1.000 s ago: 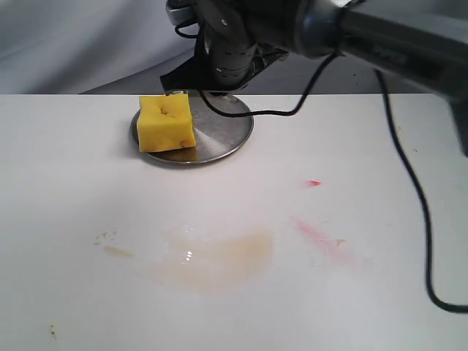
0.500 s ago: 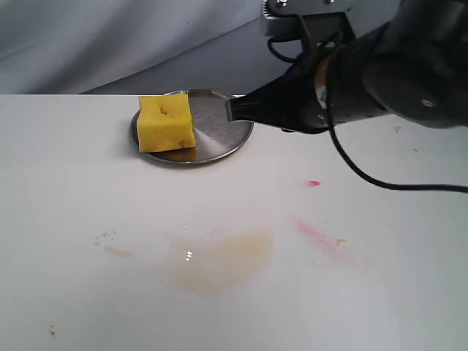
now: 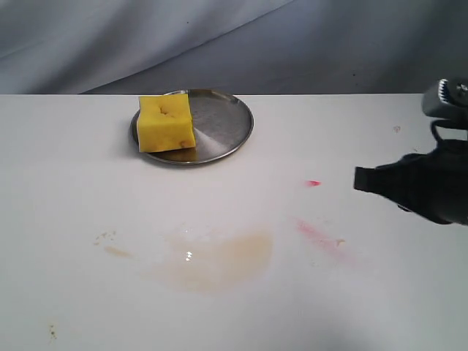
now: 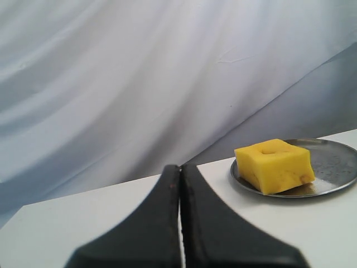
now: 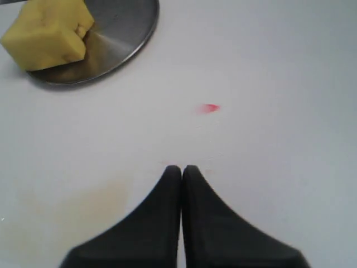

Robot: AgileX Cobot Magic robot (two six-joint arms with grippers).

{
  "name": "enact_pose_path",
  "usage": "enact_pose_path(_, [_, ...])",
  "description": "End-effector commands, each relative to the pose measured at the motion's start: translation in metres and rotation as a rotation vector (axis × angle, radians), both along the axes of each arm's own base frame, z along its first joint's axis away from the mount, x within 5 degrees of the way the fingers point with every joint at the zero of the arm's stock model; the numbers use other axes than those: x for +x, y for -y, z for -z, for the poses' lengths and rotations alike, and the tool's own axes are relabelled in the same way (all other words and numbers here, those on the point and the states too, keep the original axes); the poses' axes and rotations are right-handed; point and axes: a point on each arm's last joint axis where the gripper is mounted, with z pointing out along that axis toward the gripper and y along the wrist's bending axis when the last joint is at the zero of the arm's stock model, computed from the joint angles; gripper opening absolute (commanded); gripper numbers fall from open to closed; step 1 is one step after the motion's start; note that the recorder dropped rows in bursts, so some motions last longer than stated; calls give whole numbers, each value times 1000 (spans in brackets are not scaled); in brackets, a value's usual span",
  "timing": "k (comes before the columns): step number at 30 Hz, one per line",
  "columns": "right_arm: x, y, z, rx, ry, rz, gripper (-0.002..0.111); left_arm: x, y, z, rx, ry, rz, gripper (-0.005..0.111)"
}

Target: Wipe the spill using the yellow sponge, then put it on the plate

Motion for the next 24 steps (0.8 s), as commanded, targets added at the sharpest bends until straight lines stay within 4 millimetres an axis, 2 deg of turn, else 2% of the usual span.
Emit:
enact_pose_path(1, [-22, 32, 14, 88, 74, 62, 0, 0, 0, -2, -17, 11, -3, 0])
enact_pose_path(6, [-66, 71, 31, 146, 251, 167, 0, 0, 0, -2, -17, 11, -3, 0])
enact_pose_path(8, [-76, 79, 36, 133, 298, 195, 0, 0, 0, -2, -17, 11, -3, 0])
enact_pose_path(15, [-102, 94, 51, 102, 399, 265, 0, 0, 0, -2, -17, 11, -3, 0])
enact_pose_path(24, [-126, 101, 44, 77, 559, 265, 0, 0, 0, -2, -17, 11, -3, 0])
